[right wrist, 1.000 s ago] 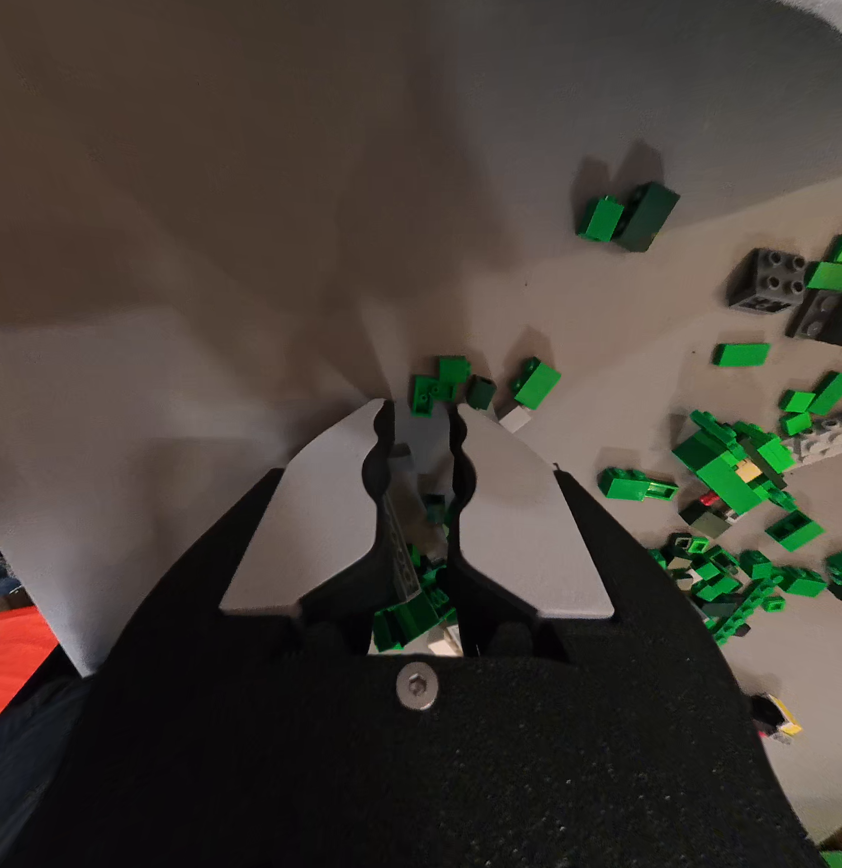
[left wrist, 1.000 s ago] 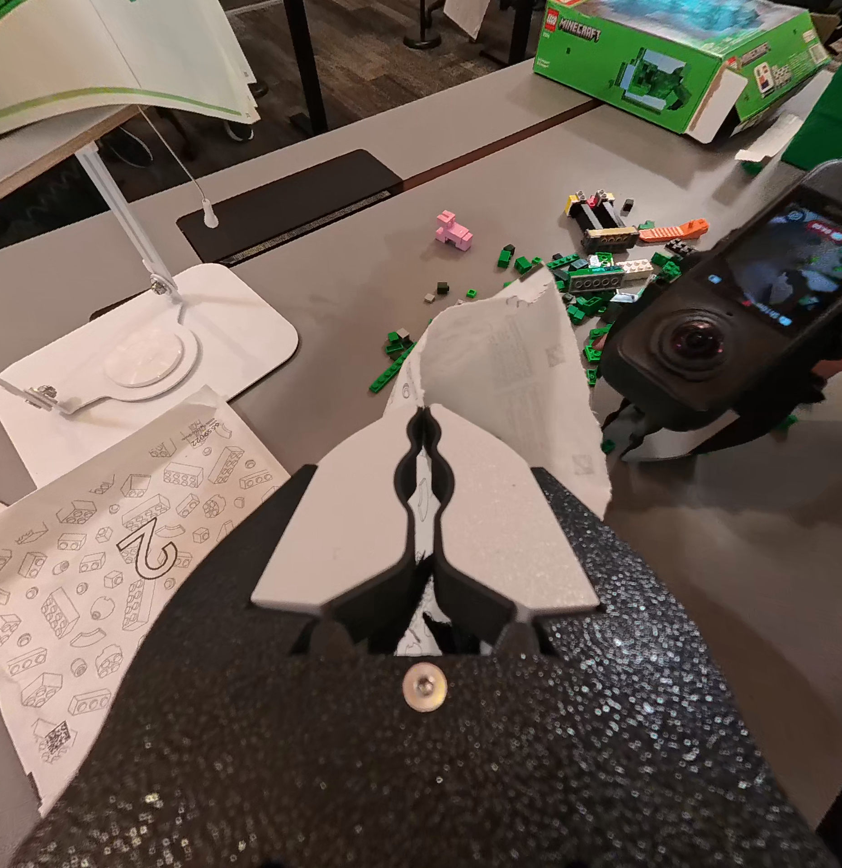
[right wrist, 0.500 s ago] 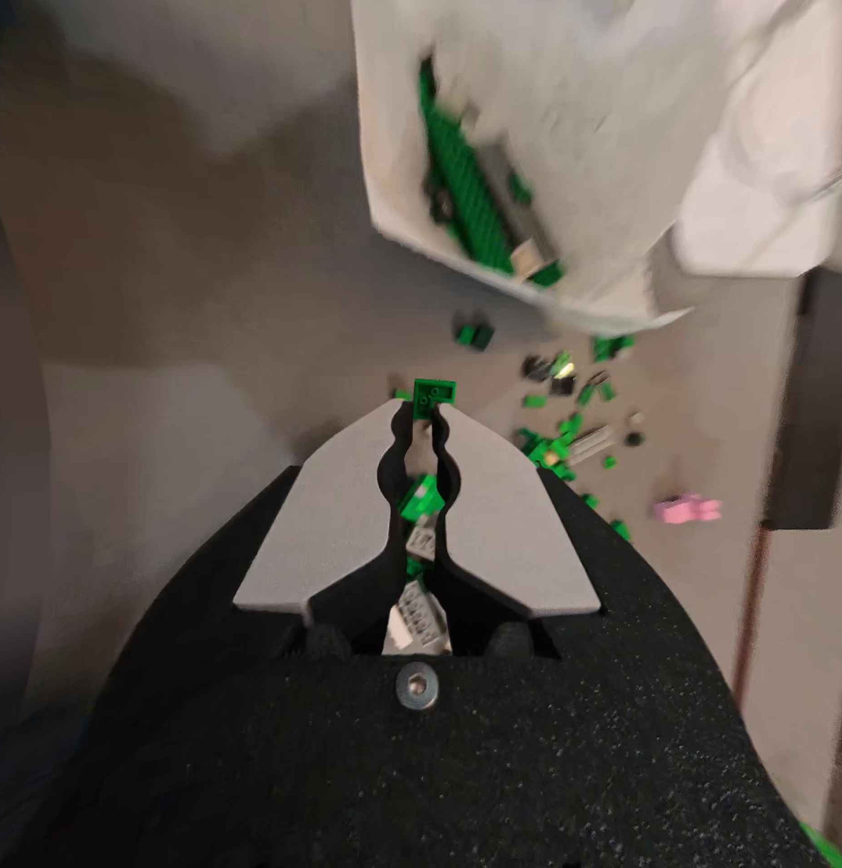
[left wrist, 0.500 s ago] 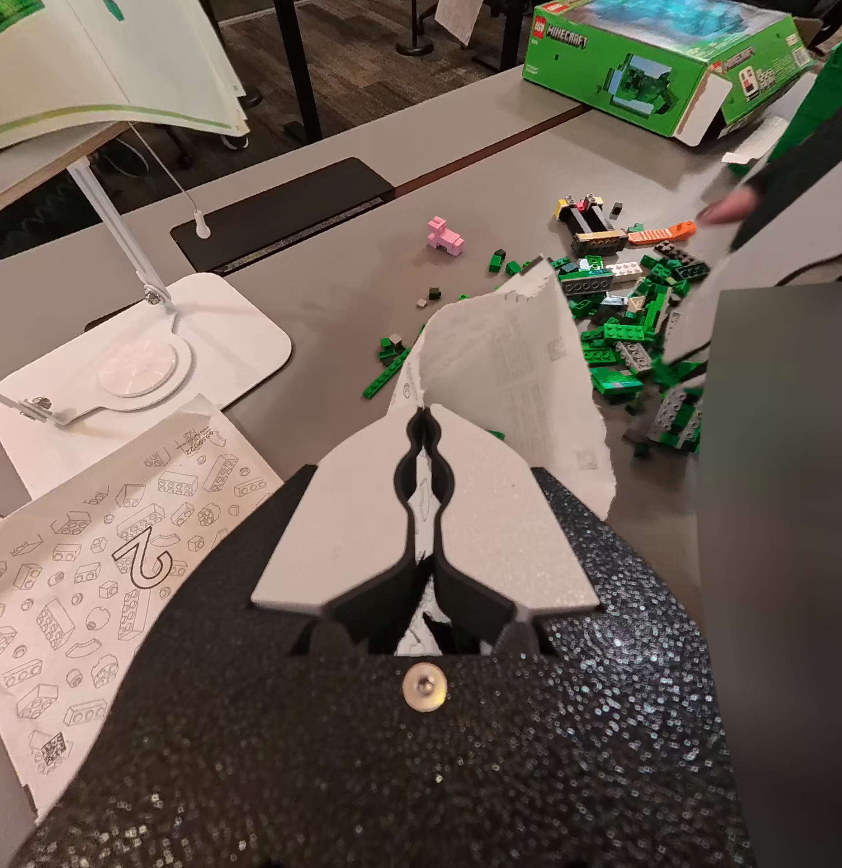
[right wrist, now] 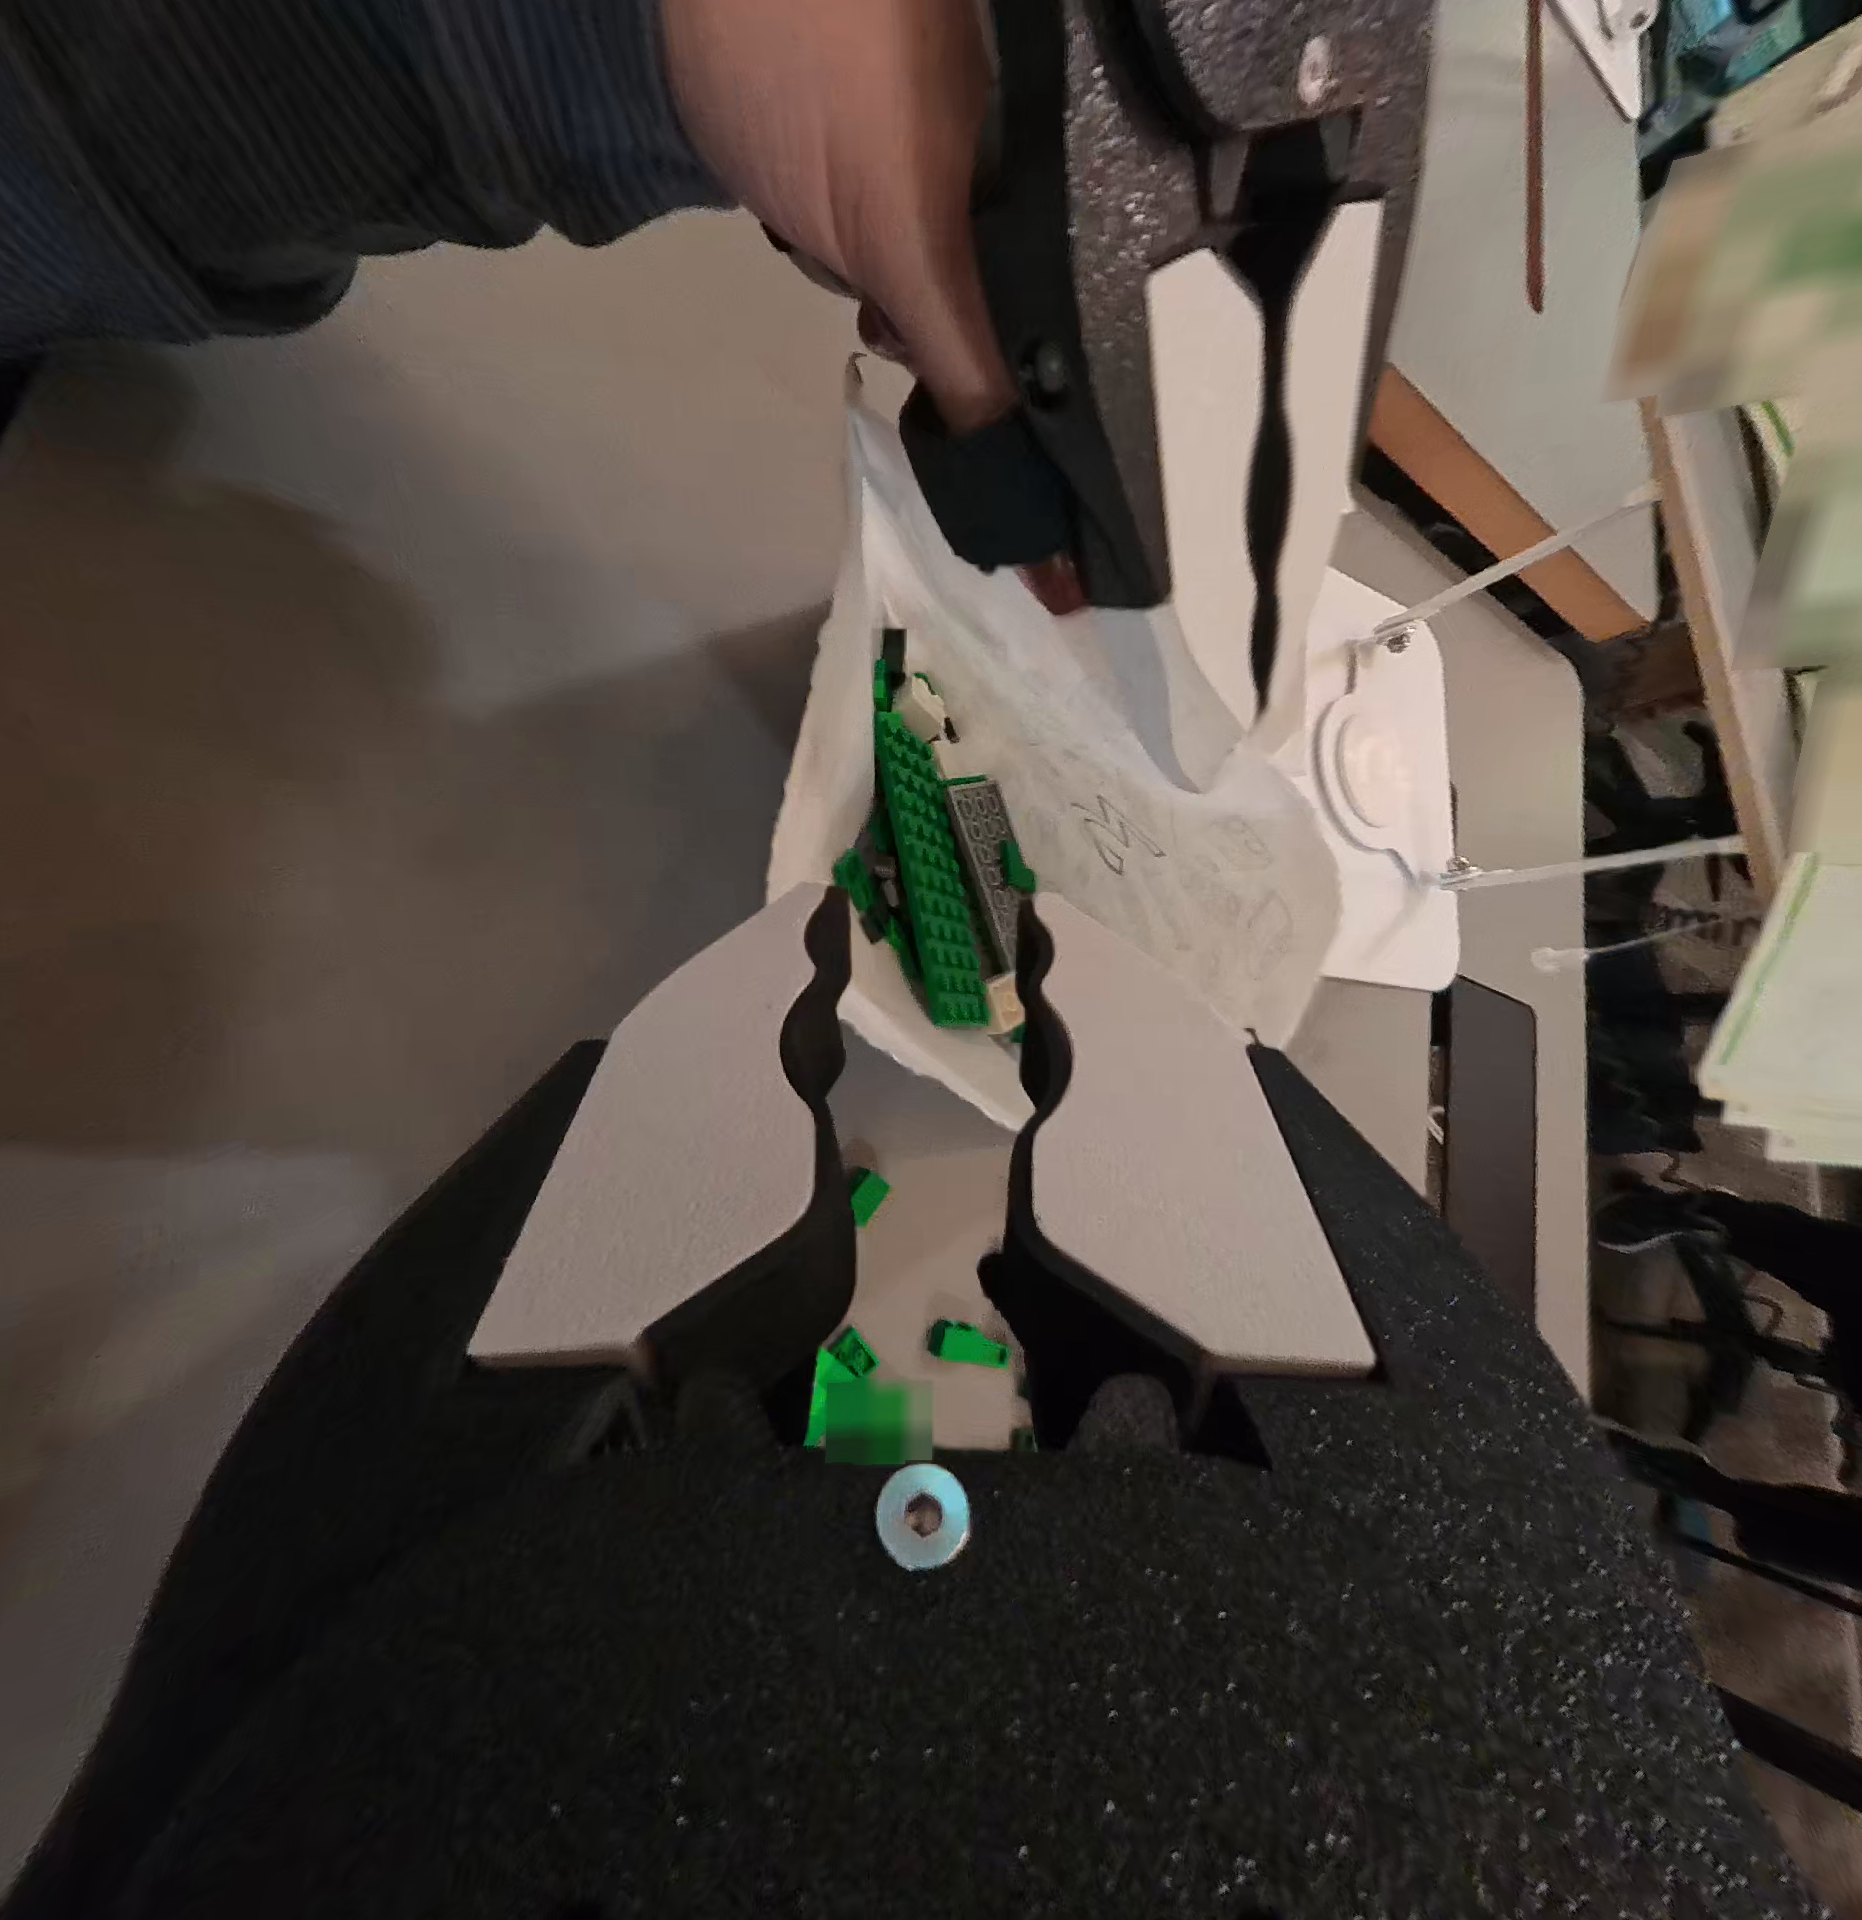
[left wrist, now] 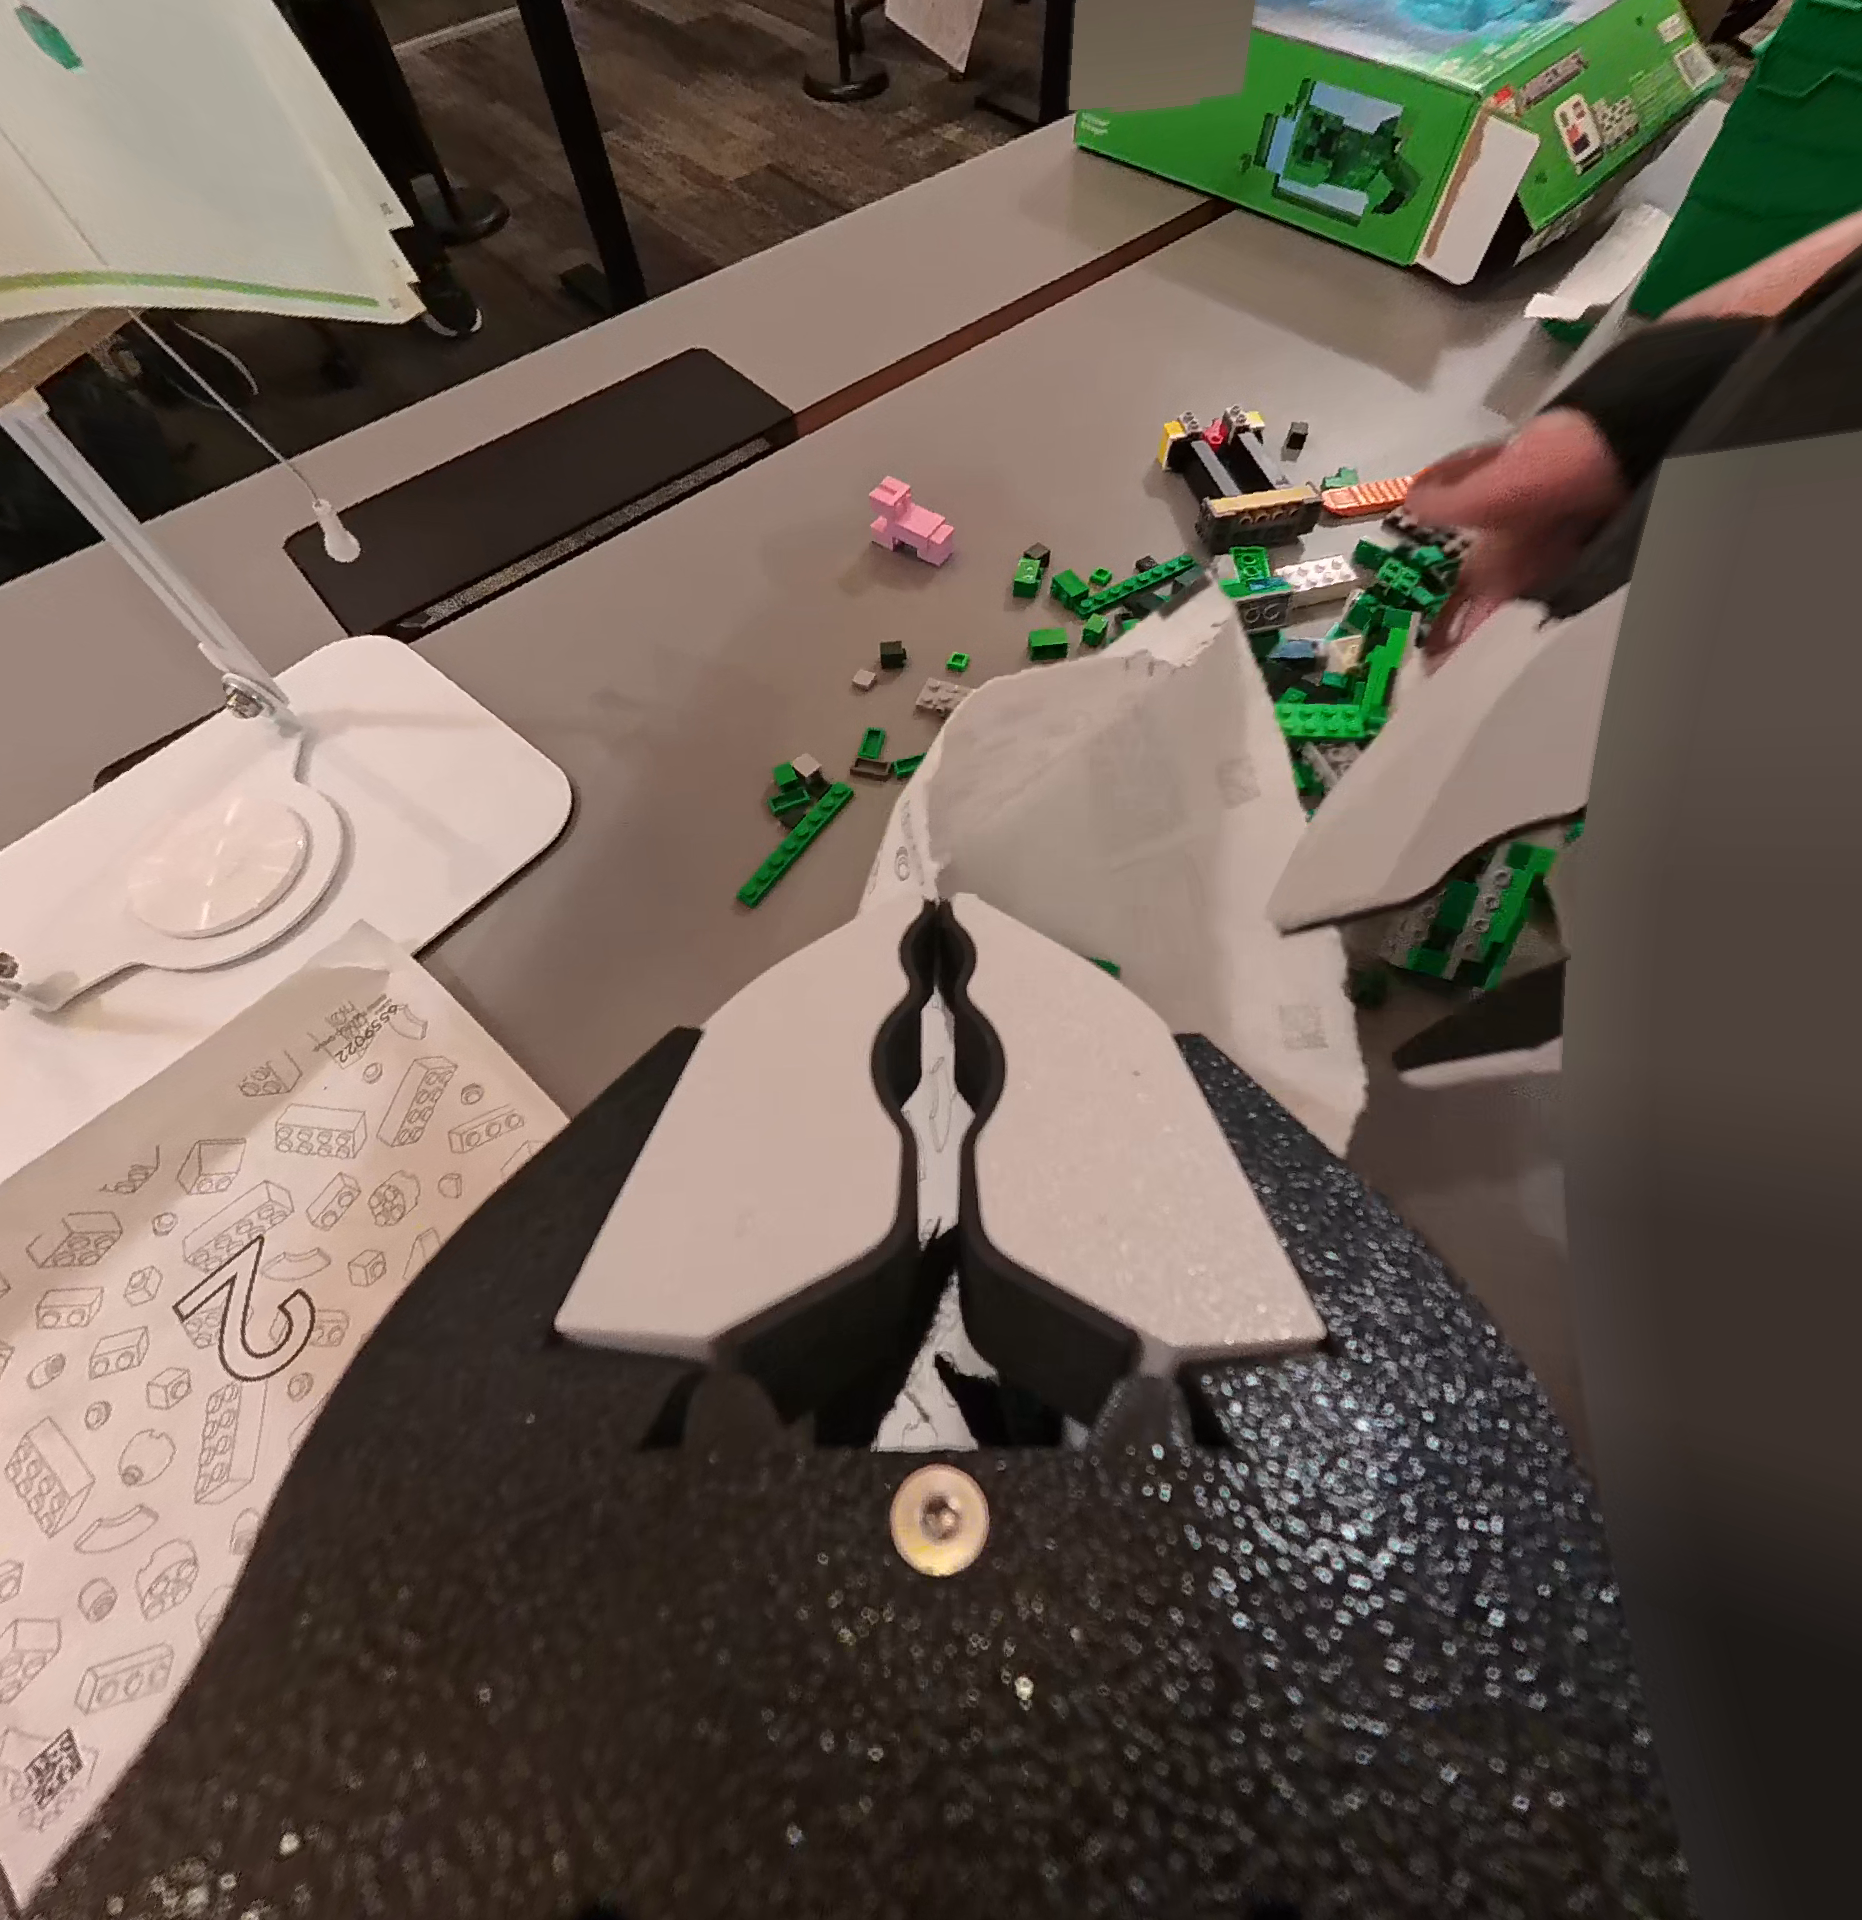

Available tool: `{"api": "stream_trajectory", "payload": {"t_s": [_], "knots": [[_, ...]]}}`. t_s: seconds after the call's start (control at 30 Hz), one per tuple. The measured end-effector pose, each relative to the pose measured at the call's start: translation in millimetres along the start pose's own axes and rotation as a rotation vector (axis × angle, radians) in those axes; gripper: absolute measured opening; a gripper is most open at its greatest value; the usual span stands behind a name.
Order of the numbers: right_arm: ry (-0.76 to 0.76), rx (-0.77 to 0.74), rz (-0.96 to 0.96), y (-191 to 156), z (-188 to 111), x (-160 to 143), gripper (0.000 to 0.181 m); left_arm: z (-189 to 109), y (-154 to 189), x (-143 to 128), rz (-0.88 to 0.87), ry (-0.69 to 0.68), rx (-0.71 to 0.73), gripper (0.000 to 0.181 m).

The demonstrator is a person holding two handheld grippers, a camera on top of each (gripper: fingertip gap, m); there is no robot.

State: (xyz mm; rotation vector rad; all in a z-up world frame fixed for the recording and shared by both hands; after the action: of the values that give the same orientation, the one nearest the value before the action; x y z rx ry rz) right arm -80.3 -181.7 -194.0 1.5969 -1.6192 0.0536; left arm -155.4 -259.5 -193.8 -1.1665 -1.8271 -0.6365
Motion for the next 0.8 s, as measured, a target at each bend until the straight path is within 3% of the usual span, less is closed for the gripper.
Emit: {"api": "stream_trajectory", "payload": {"t_s": [0.03, 0.33, 0.5, 0.63, 0.8], "knots": [[0.008, -0.008, 0.003, 2.1, -5.9, -0.5, 0.029, -0.1, 0.0, 0.1, -0.002, 0.002, -0.003, 0.000], [0.003, -0.064, 0.109, 23.7, -46.8, -27.1, 0.017, -4.7, -11.3, -3.8, -0.032, 0.006, 0.023, 0.000], [-0.050, -0.043, 0.140, 25.1, -45.1, -40.8, 0.014, -7.5, -15.6, -4.8, -0.044, 0.012, 0.036, 0.000], [-0.045, -0.026, 0.136, 24.9, -39.0, -42.8, 0.000, -6.9, -15.5, -4.8, -0.043, 0.011, 0.034, 0.000], [-0.038, 0.028, 0.177, 24.0, -34.7, -48.5, 0.000, -6.9, -15.0, -4.9, -0.042, 0.010, 0.033, 0.000]]}}
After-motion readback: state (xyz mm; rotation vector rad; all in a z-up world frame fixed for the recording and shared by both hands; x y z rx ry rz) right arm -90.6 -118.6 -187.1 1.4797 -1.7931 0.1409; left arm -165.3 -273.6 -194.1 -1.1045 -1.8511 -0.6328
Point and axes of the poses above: each gripper's, where its closed fingertips meet, z out along the fingers, x out of its top, y = z × x across the jaws, the point moved 5 cm from there along -z, back along the fingers, and after that the axes turned 1 degree about -x, right-handed, at the moved point
